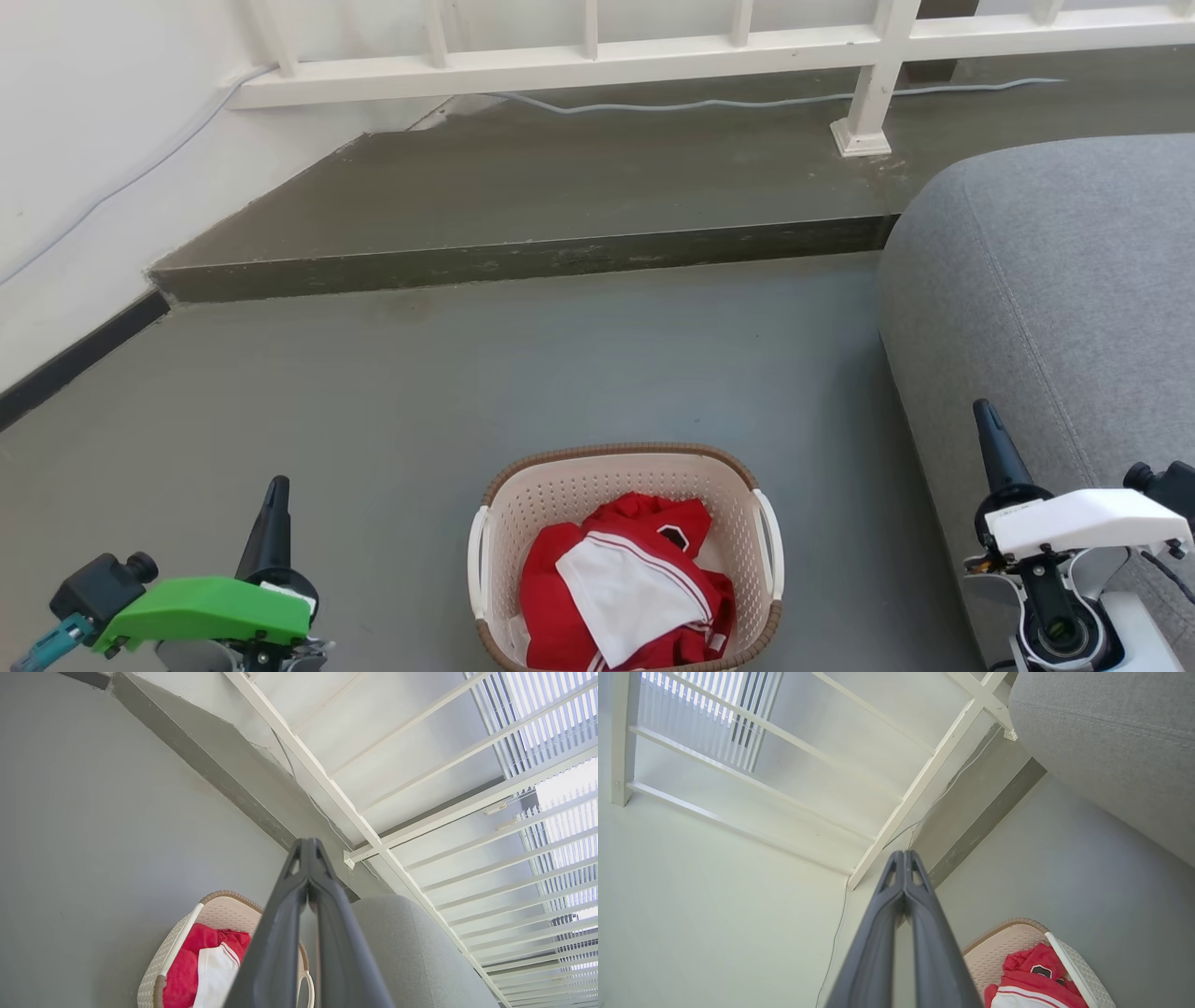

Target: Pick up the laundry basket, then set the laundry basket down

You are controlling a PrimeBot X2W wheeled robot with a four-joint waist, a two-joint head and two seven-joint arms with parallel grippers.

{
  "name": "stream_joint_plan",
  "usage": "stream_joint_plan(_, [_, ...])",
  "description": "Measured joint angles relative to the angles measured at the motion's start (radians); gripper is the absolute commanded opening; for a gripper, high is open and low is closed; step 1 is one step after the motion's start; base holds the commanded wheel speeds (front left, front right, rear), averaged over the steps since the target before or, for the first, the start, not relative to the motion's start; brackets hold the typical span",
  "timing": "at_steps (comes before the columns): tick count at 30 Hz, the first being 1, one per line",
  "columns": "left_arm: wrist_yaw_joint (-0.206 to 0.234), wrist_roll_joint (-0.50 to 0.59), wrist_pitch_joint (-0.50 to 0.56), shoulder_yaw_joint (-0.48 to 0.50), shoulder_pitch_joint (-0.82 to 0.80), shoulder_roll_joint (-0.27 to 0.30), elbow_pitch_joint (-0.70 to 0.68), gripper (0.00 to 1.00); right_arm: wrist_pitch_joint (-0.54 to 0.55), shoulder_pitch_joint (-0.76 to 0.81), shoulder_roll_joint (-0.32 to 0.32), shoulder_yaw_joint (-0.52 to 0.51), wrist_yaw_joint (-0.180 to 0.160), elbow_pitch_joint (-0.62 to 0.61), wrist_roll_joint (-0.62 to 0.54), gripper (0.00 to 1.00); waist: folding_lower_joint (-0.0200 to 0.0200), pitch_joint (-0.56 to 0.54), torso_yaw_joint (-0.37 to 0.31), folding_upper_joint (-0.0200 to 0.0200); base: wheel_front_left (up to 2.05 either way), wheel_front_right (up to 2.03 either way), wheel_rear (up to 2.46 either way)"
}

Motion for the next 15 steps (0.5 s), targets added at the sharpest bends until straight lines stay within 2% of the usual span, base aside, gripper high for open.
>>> stream_joint_plan(15, [-0.003,-0.176,0.047,0.024,-0.015,0.002,0.016,0.00,0.048,-0.008,0.009,-0.043,0.008,0.008,0.176,0.00,0.0000,-0.003,0.000,0.0000,0.00,0.00,0.00])
